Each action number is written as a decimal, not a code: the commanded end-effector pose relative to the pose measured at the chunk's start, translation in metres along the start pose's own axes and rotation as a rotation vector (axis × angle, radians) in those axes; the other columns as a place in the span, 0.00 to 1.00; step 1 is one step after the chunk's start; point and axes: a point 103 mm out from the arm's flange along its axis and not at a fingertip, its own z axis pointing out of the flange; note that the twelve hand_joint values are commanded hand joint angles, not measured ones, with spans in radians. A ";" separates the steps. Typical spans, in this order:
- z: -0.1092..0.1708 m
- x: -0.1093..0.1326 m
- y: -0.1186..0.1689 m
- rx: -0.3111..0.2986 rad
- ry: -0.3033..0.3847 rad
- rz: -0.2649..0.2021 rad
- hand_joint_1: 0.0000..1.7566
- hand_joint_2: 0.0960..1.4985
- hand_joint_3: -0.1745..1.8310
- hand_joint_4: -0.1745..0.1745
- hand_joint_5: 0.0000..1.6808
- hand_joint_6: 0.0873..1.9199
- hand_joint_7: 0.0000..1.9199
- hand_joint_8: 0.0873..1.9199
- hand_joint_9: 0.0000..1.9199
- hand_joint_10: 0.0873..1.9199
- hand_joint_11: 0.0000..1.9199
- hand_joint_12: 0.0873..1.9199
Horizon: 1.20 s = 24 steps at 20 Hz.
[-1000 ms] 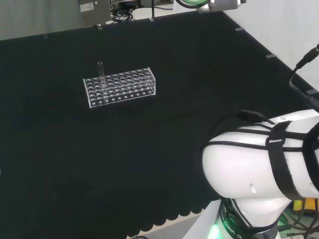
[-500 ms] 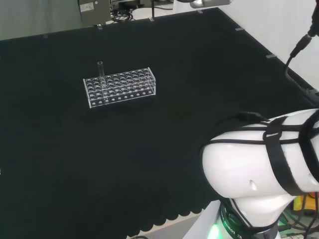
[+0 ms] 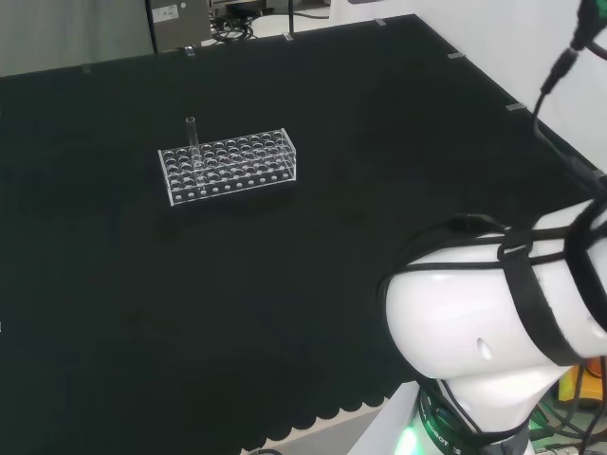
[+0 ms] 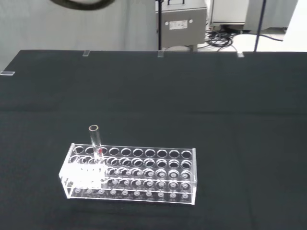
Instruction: Pick up the test tube.
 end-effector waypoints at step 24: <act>0.134 0.093 0.205 0.316 -0.027 -0.121 0.49 0.43 0.37 0.14 0.29 0.02 0.34 0.45 0.34 0.41 0.20 0.76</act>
